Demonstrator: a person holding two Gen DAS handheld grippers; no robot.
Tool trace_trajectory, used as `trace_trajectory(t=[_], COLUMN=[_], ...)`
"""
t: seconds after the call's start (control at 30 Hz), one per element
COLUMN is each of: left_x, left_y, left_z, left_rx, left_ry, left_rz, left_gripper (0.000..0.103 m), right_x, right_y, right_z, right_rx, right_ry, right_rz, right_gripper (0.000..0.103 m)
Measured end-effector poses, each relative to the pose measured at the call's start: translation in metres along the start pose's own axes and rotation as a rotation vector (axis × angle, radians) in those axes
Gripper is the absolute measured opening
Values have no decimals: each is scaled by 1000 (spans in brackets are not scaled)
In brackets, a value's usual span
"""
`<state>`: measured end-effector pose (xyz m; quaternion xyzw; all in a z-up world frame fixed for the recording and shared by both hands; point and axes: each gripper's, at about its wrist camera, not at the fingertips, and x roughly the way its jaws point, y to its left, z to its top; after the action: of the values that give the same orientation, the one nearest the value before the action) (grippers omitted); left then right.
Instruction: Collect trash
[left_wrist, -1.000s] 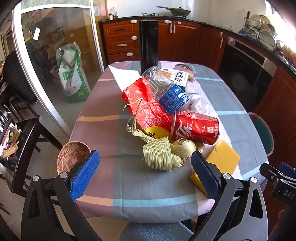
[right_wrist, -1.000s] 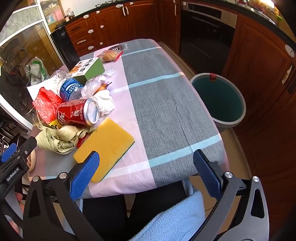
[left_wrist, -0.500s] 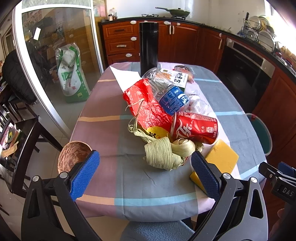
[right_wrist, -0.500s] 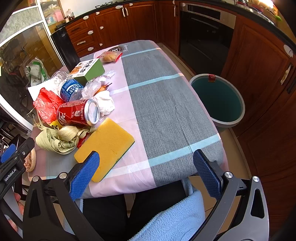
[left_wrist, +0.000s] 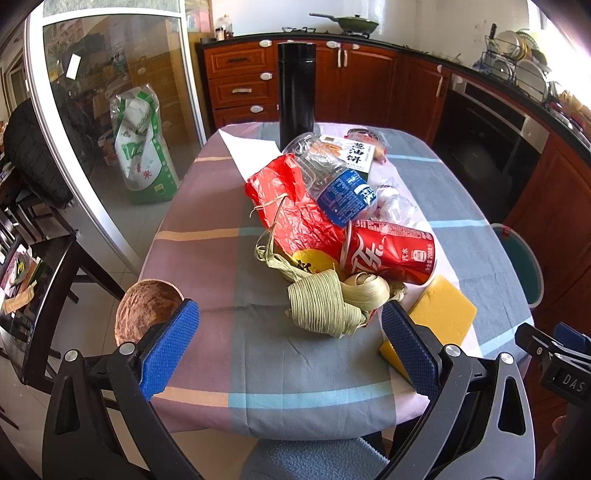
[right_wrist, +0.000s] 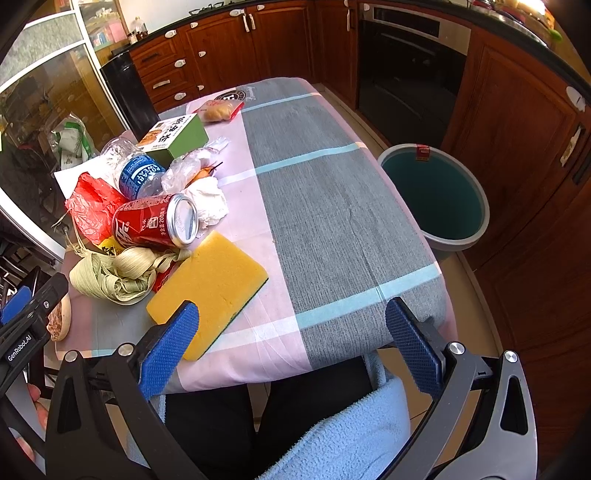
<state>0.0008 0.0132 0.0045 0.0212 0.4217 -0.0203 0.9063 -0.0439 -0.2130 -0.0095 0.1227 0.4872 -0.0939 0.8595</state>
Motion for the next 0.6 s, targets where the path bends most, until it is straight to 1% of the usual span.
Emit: trace_trajectory(t=[0.6], left_x=[6], left_y=[-1], left_z=[-5], left_rx=[7], left_ry=[19], left_rz=[-11], left_gripper=[99], right_x=[6], right_y=[3], right_z=[-4], right_rx=[-13], right_ry=[12], right_rz=[-4], right_gripper=[97])
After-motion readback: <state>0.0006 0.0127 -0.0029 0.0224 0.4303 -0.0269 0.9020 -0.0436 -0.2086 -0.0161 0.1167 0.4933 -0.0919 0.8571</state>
